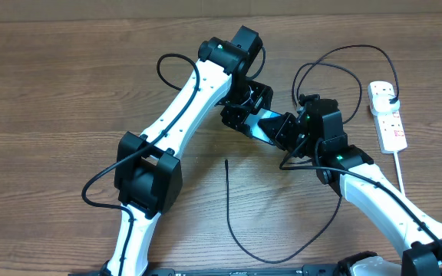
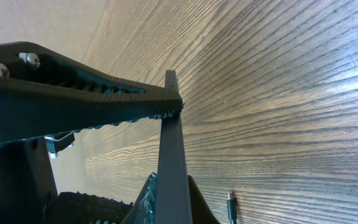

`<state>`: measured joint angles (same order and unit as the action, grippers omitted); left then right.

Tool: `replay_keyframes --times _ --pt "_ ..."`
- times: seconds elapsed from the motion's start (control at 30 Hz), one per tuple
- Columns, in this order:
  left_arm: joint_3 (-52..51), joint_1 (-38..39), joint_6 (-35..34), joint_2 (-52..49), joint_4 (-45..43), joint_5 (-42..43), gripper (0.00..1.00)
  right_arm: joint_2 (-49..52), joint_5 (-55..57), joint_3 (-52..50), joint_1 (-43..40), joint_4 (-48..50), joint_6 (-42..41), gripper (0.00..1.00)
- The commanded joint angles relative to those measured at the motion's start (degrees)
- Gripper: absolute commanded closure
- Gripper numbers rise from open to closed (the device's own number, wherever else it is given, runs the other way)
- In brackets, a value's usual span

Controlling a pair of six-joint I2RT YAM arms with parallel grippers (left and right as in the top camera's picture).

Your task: Plug charger to phone and switch on socket

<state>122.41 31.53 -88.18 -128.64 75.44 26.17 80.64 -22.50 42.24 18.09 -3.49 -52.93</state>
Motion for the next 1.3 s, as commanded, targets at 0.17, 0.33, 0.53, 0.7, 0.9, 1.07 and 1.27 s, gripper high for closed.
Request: replay_keyframes --times 0.17,0.33,0.53,0.7,0.9,1.07,1.27 --pt "1.8 0.7 -0.7 0.0 0.2 1.7 0.60 0.2 0.6 1.2 0.3 -0.3 0.9 0.96" --pt "1.8 0.7 -0.7 0.0 0.2 1.2 0.38 0.2 0.6 1.2 0.3 -0.4 0.9 0.96" --pt "1.8 0.7 -0.5 0.0 0.2 0.4 0.13 0.2 0.6 1.2 0.3 -0.5 0.9 0.96" --pt "1.8 0.6 -0.5 0.0 0.2 0.0 0.03 0.2 0.7 1.2 0.2 -0.5 0.9 0.96" --pt "1.8 -0.2 3.6 0.0 0.4 -0.3 0.00 0.2 0.7 1.2 0.1 -0.5 0.9 0.96" --pt "1.9 -2.5 8.9 0.0 1.3 -0.2 0.00 0.2 1.1 1.2 -1.1 -1.6 0.9 0.96" --pt "1.9 -7.1 17.7 0.0 2.3 2.4 0.00 0.2 1.9 1.2 -4.9 -5.0 0.9 0.96"
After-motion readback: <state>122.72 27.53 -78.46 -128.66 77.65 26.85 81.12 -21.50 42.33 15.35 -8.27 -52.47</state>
